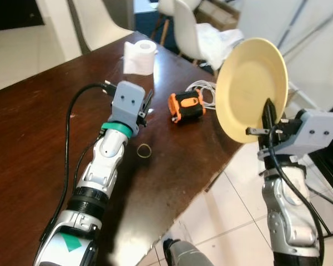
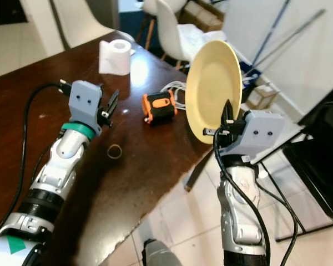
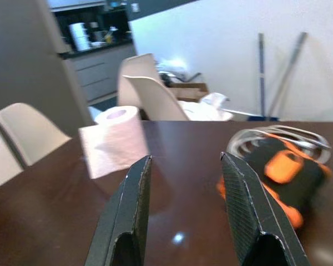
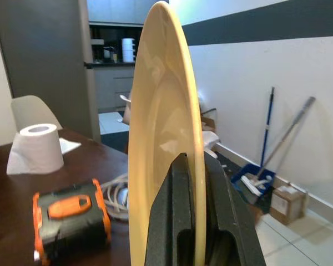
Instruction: Setting the table
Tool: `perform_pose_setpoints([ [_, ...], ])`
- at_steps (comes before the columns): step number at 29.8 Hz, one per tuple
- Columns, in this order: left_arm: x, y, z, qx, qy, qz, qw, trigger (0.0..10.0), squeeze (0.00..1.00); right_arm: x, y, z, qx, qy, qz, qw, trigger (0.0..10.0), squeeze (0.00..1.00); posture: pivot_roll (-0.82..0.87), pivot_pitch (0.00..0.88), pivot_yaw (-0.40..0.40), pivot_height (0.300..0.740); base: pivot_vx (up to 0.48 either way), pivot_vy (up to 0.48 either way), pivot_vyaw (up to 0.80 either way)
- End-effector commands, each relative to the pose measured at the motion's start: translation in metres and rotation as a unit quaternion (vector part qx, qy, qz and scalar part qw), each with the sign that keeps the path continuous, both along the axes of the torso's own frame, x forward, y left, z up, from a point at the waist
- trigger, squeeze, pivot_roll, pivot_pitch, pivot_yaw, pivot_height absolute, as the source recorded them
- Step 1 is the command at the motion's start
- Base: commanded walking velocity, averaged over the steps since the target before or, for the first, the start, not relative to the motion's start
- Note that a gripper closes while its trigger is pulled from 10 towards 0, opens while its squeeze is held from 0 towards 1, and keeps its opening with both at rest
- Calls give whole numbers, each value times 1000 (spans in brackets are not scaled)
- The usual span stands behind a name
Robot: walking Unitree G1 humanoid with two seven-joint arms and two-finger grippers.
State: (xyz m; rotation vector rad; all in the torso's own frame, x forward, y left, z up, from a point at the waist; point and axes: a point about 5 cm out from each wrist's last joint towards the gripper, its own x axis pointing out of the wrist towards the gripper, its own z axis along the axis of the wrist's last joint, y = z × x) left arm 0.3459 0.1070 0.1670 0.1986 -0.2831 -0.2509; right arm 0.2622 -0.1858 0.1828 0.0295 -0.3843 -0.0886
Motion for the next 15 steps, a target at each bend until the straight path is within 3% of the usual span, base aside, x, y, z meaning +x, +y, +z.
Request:
perform_pose_setpoints([
  [1,-1,-1,-3,0,6,-3,1000,10000,0,-1,0,-2,4,4,-1,1000,10000,0,-69,0,50,740,0,0,-800],
  [15,-1,-2,-3,-1,6,-4,1000,10000,0,0,0,-2,5,5,0,1000,10000,0,-69,0,49,740,0,0,-800],
])
